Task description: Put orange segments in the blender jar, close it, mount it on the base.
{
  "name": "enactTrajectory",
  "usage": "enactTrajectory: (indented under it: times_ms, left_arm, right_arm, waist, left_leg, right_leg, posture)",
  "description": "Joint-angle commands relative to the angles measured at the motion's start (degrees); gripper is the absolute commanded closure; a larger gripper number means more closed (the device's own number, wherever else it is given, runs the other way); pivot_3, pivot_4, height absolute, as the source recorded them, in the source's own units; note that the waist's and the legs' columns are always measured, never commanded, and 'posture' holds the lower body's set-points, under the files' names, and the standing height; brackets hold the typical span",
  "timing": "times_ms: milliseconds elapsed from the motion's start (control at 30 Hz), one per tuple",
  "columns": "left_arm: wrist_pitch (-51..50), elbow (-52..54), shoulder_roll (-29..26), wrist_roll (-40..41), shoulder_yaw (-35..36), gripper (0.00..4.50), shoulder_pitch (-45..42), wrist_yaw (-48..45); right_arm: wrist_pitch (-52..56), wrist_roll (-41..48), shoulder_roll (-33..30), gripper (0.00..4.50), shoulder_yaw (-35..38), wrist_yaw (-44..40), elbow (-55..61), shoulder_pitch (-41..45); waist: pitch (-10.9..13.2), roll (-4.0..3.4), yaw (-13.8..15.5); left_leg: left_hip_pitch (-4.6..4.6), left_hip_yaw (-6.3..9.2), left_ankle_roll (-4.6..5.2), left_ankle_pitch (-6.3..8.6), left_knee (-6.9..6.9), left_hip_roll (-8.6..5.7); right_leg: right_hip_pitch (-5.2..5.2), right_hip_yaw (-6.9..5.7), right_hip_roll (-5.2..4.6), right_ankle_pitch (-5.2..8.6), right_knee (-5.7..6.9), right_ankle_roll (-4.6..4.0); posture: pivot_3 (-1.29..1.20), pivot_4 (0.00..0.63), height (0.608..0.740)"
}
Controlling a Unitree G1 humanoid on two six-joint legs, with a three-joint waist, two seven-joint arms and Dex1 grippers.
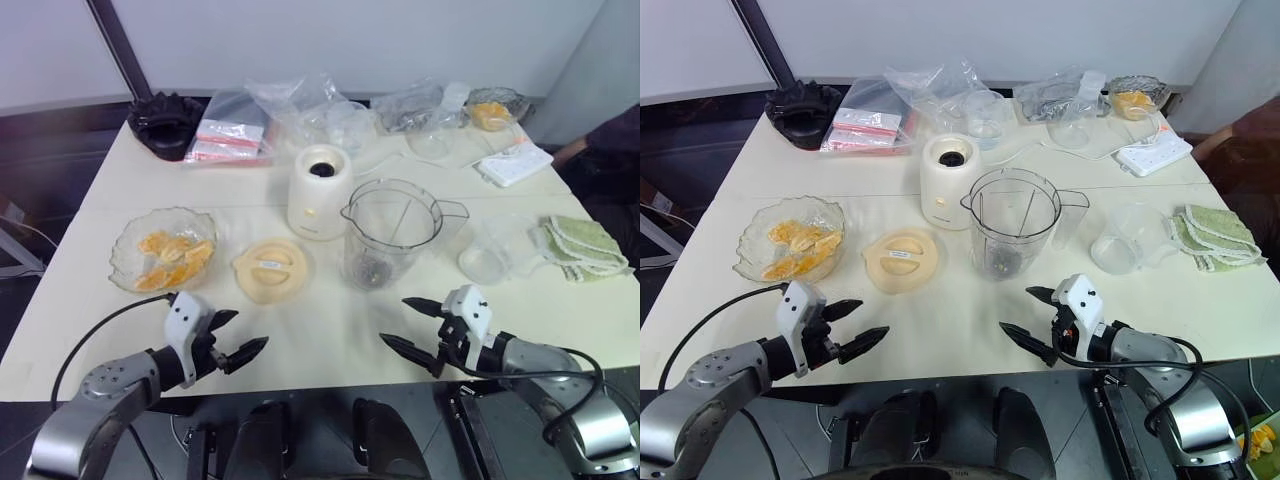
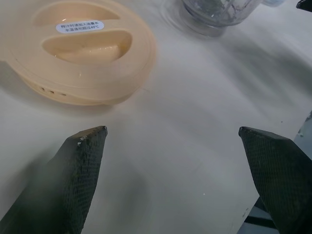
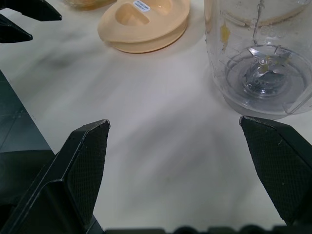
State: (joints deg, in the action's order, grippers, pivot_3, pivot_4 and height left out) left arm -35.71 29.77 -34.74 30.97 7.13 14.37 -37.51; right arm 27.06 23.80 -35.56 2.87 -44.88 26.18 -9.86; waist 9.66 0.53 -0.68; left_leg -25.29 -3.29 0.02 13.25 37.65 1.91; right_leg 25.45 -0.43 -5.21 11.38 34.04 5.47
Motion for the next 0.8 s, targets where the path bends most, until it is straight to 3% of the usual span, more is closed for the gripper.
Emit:
enactTrajectory:
  times_ms: [33,800]
  left_arm:
    - [0.88,1.22,-0.66,0.2,0.03,0.0,0.07,-1.14]
    - [-0.47,2.83,-1.1,1.26,0.52,0.0,-1.37,-1.44]
  right_arm:
    - [-1.25,0.15,-0.09,0.05,0.3,-0.1,0.94,-0.18]
    - [-1.18,0.07,-0.92,0.05,0.79,-0.85,0.58,0.48]
  waist:
    - [0.0,0.0,-0.02]
    - [0.0,0.0,0.0]
  left_leg:
    - [0.0,0.0,0.0,0.0,0.0,0.0]
    - [0.01,-0.01,0.0,0.0,0.01,0.0]
  right_leg:
    - [0.0,0.0,0.0,0.0,0.0,0.0]
    - [-0.01,0.0,0.0,0.0,0.0,0.0]
  posture:
    - [0.0,0.15,0.74]
    - [0.0,0.15,0.74]
